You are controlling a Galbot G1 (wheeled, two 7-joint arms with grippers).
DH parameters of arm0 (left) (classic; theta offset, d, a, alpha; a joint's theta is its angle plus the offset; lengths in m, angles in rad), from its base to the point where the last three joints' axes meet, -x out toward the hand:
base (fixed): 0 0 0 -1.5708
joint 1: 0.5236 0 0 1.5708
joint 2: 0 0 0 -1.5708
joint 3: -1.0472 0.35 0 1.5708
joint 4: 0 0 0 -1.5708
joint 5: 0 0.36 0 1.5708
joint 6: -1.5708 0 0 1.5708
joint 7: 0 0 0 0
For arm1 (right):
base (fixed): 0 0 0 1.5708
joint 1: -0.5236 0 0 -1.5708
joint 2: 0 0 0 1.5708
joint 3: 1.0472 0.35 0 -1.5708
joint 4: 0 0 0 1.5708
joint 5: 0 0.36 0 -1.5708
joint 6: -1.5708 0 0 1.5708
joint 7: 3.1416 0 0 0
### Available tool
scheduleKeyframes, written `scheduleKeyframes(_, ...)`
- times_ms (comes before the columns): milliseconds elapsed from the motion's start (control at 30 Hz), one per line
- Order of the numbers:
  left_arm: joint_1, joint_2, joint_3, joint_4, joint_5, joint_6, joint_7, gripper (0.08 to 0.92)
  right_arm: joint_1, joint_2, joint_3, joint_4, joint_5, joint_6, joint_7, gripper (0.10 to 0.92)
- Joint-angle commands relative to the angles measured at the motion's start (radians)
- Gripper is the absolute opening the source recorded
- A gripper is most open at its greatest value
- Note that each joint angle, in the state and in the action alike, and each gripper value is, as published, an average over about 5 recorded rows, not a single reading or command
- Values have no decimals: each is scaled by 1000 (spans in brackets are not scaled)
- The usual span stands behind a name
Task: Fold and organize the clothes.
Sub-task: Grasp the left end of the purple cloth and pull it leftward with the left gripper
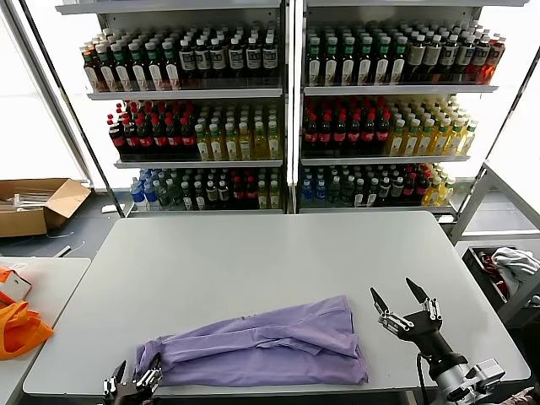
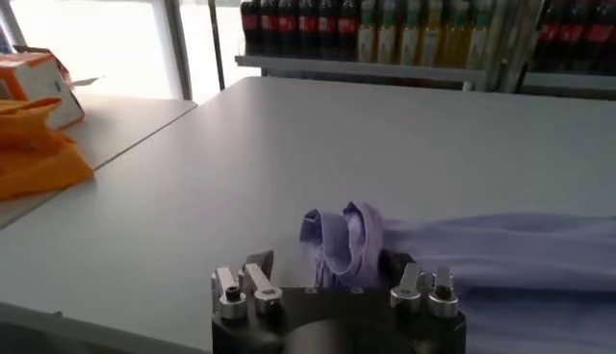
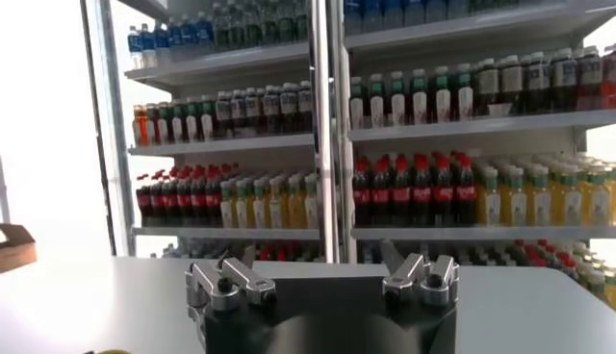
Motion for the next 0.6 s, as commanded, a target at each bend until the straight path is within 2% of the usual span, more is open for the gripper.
scheduleKeyframes(33,-12,-20,42,12,14,2,-33,578,-6,2,2,1,-4,14,-2,823)
scheduleKeyframes(400,-54,21,25,40,91,-48,37,266,-2,3,-3,12,1,4,-4,823)
scheduleKeyframes(533,-124,69,-47,50,48,-52,49,154,-2,-2,3,17,9,0,-3,823)
scheduleKeyframes(600,-155,104,-118,72,29,-67,71,129,-3,-3,7,18,13,-1,-3,823)
